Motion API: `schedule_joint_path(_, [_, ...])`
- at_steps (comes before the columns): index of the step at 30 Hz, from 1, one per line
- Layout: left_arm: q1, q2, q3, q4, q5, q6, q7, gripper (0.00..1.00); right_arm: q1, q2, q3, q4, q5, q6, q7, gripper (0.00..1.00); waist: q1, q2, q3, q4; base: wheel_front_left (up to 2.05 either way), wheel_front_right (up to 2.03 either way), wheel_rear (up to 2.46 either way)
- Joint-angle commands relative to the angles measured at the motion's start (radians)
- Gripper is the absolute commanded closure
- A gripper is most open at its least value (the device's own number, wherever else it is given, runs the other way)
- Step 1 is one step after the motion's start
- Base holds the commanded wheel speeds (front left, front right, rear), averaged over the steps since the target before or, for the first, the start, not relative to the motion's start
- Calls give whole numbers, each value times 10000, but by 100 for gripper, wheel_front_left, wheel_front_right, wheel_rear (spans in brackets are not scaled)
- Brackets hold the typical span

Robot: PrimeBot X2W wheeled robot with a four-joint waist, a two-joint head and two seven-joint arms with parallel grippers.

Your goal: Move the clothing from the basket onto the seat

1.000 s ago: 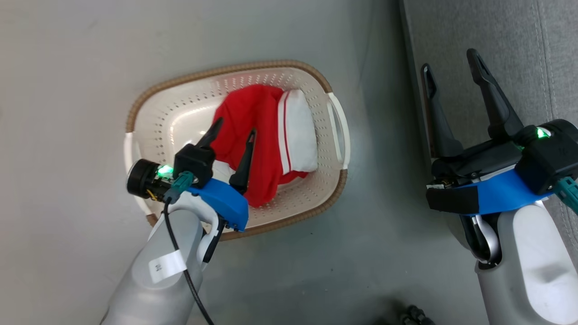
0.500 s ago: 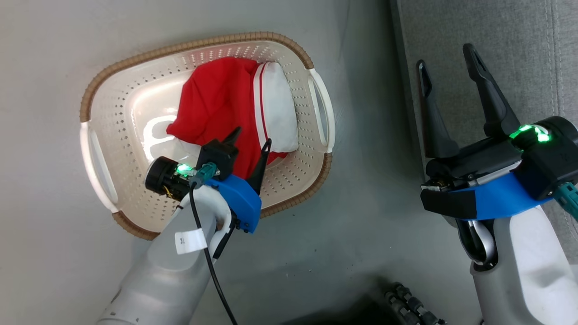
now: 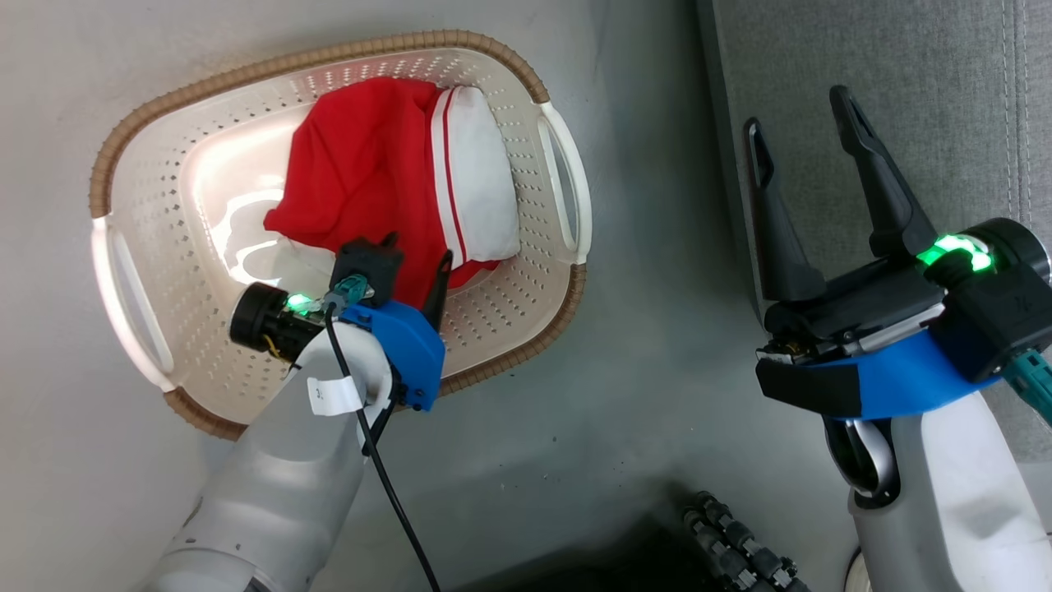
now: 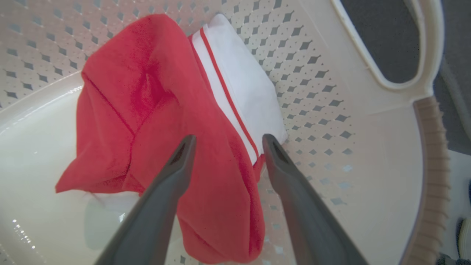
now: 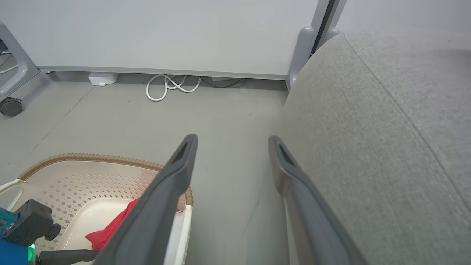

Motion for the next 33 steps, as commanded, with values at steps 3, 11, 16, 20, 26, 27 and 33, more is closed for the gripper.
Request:
schedule_joint_path(3, [-341,6,-8,494,-83,172,52,0,195,45,-5,-129,13,1,-53,0,-1,0,134,-101,0,0,0])
schedule_joint_path(11, [-451,-2,-248,908,-350,461,448,0,525,62,-16,-318,5,1,-37,0,-1,0,275,-137,0,0,0])
schedule_joint_path(16, [-448,-3,-462,962,-531,815,821,0,744,62,-47,-484,95,1,-15,0,-1,0,284,-142,0,0,0])
schedule_joint_path(20, [-514,-1,-621,997,-614,1279,1020,0,969,64,-95,-568,138,1,8,0,-1,0,292,-138,0,0,0])
schedule_joint_path(26, [-618,-1,-879,952,-767,1411,1069,31,968,63,-51,-598,263,1,8,0,-1,0,332,-147,0,0,0])
schedule_joint_path(27, [-628,-3,-916,955,-775,1381,1069,65,953,64,-41,-585,270,1,0,0,-1,0,333,-150,0,0,0])
schedule_joint_path(33, [-721,-2,-1089,1030,-948,1194,1128,100,826,64,-8,-510,351,1,-39,0,-1,0,327,-152,0,0,0])
